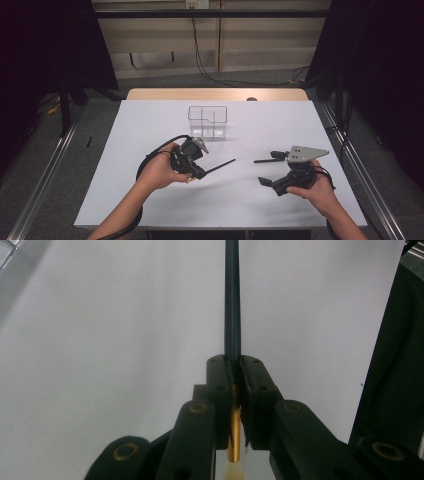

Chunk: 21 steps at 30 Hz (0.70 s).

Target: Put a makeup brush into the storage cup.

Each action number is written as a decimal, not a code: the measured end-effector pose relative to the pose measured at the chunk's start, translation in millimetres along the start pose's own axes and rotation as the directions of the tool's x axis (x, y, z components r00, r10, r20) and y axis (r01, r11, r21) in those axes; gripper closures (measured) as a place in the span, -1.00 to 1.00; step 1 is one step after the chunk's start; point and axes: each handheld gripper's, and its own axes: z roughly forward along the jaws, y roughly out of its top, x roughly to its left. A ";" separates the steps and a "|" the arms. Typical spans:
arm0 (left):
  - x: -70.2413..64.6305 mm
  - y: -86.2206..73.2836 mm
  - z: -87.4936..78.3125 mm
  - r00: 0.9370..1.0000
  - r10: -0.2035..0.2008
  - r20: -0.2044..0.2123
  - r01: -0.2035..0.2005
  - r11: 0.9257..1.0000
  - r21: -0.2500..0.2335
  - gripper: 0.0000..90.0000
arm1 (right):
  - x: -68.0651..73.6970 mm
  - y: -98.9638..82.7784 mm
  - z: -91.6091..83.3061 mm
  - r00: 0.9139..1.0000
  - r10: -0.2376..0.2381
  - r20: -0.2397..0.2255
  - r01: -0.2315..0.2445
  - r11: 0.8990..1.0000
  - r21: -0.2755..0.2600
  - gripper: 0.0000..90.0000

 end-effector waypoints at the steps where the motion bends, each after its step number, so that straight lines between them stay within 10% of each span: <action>1: -0.1 0.3 0.4 1.000 0.003 0.004 -0.003 1.000 -0.001 0.87 | 0.1 2.6 0.7 1.000 -0.008 -0.003 0.008 1.000 0.010 -1.00; 21: -3.7 15.0 5.7 0.999 0.026 0.036 -0.027 1.000 0.009 0.87 | 2.4 42.0 28.6 0.993 -0.103 -0.065 0.115 0.964 0.240 -0.96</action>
